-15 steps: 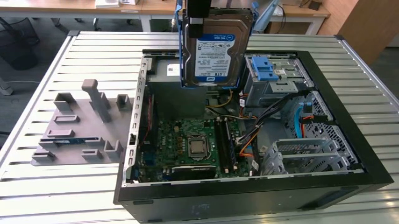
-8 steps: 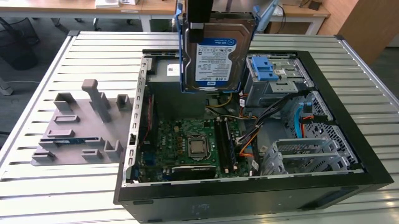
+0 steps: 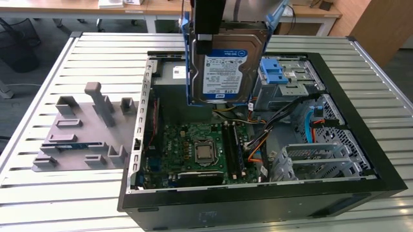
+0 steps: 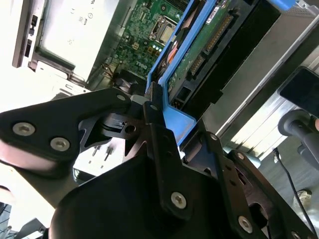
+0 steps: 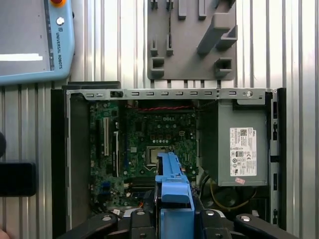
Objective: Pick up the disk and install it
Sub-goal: 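Insert the disk into the insertion slot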
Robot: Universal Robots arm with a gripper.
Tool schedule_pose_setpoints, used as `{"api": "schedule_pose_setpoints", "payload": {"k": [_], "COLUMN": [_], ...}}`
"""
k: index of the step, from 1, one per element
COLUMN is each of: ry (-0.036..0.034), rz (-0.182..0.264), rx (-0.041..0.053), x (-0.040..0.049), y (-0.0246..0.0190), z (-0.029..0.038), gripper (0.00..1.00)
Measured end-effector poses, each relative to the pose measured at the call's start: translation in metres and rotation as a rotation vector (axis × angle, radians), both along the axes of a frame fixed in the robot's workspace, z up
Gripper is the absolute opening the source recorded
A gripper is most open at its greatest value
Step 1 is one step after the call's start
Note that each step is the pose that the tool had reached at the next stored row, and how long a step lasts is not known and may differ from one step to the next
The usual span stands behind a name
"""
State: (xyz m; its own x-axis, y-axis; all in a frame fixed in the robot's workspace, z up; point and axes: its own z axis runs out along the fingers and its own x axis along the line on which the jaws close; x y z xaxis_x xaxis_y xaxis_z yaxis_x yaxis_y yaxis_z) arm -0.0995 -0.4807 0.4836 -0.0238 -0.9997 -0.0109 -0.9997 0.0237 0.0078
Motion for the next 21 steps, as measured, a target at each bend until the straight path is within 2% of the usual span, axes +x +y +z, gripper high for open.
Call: {"api": "schedule_pose_setpoints", "payload": {"k": [4, 11, 21], "ry": [0.0000, 0.0000, 0.0000], "rz": [0.000, 0.000, 0.000], "rx": [-0.0001, -0.0001, -0.0001], "x": [0.0017, 0.0215, 0.0230], "y": [-0.0035, -0.0038, -0.0038], "z": [-0.0002, -0.0009, -0.0011], "gripper": [0.36, 0.36, 0.36]}}
